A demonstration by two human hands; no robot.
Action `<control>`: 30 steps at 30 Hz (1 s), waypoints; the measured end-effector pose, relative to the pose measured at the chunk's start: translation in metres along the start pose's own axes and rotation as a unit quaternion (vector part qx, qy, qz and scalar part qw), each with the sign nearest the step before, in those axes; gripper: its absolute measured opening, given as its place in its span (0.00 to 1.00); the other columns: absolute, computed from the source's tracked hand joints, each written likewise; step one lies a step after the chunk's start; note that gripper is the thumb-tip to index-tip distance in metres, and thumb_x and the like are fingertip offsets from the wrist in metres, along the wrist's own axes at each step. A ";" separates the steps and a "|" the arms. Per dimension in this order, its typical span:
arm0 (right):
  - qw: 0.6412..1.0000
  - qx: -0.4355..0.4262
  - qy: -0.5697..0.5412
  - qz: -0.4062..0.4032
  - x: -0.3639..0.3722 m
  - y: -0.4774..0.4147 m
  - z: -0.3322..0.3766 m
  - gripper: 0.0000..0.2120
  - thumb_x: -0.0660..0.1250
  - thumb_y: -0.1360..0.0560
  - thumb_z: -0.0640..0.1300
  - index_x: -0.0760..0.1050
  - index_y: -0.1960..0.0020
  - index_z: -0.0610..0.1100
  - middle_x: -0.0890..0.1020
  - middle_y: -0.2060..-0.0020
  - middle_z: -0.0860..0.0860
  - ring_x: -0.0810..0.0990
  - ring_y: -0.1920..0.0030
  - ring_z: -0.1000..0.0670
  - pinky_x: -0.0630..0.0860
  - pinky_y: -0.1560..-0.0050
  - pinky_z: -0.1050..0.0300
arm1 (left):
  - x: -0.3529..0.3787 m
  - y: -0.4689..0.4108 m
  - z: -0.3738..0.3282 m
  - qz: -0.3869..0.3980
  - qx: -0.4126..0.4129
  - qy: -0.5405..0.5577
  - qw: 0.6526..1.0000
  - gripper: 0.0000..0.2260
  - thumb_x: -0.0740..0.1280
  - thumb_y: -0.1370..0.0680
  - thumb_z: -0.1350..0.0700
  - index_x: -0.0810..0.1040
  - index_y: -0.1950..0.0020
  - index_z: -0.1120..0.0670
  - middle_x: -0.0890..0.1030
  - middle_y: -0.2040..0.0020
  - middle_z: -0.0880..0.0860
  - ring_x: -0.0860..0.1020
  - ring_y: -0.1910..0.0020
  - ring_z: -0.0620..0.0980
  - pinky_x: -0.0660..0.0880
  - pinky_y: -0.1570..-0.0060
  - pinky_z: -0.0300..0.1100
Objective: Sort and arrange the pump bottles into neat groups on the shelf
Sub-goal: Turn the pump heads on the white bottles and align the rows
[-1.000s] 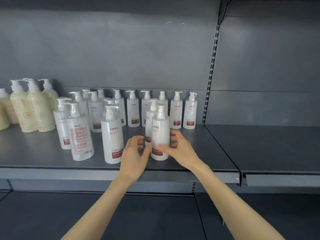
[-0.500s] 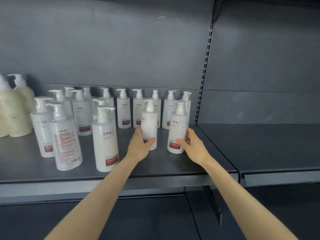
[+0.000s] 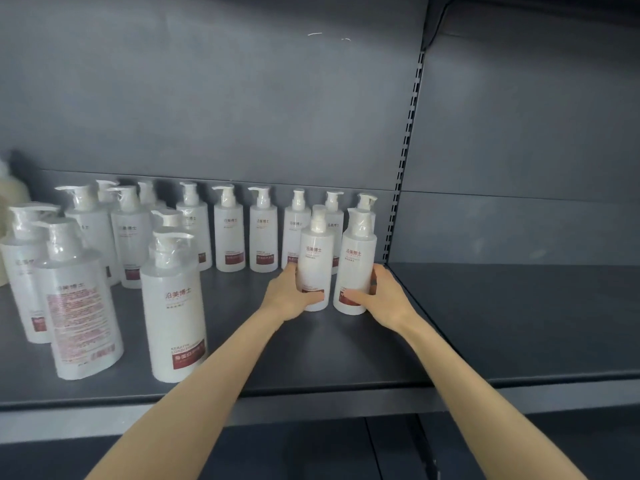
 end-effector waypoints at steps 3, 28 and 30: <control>1.000 0.006 -0.006 -0.008 -0.008 -0.011 -0.003 0.31 0.72 0.27 0.42 0.61 0.30 0.42 0.72 0.34 0.47 0.74 0.36 0.46 0.70 0.38 0.55 | 0.005 -0.011 -0.007 -0.020 0.011 -0.010 1.000 0.32 0.75 0.32 0.51 0.66 0.32 0.54 0.74 0.36 0.54 0.73 0.38 0.54 0.71 0.37 0.50; 0.999 -0.009 -0.006 -0.053 -0.018 -0.066 -0.035 0.31 0.73 0.29 0.40 0.63 0.30 0.46 0.76 0.40 0.47 0.75 0.46 0.51 0.72 0.43 0.57 | 0.020 -0.052 -0.003 -0.096 -0.016 -0.139 0.986 0.28 0.70 0.31 0.39 0.69 0.35 0.47 0.78 0.40 0.49 0.75 0.41 0.54 0.73 0.45 0.49; 0.999 -0.010 -0.008 -0.052 -0.019 -0.066 -0.036 0.31 0.72 0.29 0.39 0.63 0.30 0.46 0.76 0.40 0.47 0.75 0.46 0.51 0.72 0.43 0.57 | 0.020 -0.049 -0.005 -0.106 -0.010 -0.143 0.984 0.27 0.70 0.31 0.39 0.69 0.35 0.47 0.78 0.40 0.48 0.76 0.40 0.54 0.72 0.44 0.49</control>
Point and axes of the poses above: each hand's wrist, its own y-axis away from the middle knuckle, its own x-axis out of the palm, z = x × y, the point moved 10 cm from there along -y, towards the middle knuckle
